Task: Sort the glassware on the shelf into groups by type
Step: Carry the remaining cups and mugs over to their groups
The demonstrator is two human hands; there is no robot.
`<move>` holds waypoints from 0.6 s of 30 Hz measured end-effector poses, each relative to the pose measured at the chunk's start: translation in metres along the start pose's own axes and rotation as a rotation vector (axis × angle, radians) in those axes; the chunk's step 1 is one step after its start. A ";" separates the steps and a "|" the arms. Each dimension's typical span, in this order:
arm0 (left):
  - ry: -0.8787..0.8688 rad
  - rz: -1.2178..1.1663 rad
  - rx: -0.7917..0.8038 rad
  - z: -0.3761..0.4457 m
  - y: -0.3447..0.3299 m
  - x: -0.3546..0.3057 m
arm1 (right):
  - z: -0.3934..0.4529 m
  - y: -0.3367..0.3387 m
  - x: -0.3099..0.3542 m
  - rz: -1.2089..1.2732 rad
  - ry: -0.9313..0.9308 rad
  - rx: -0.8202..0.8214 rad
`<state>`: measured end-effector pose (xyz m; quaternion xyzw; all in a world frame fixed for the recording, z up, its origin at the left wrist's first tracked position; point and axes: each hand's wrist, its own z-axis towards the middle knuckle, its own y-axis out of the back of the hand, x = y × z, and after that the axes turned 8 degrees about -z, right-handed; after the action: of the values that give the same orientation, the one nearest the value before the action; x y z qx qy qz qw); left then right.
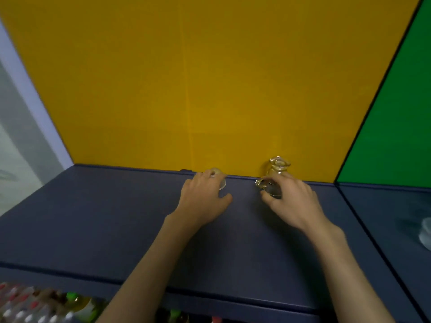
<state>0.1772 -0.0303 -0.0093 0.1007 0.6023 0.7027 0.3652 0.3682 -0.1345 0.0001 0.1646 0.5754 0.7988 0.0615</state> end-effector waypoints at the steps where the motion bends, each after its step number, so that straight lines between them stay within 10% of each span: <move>1: -0.017 -0.008 -0.019 0.007 0.000 0.010 | 0.003 -0.001 0.007 -0.006 -0.024 -0.010; 18: 0.075 -0.029 0.056 0.076 -0.032 0.061 | 0.010 -0.024 -0.003 -0.058 -0.299 -0.004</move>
<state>0.1908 0.0673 -0.0371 0.0760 0.6365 0.6834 0.3494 0.3718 -0.1182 -0.0200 0.2650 0.5627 0.7644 0.1697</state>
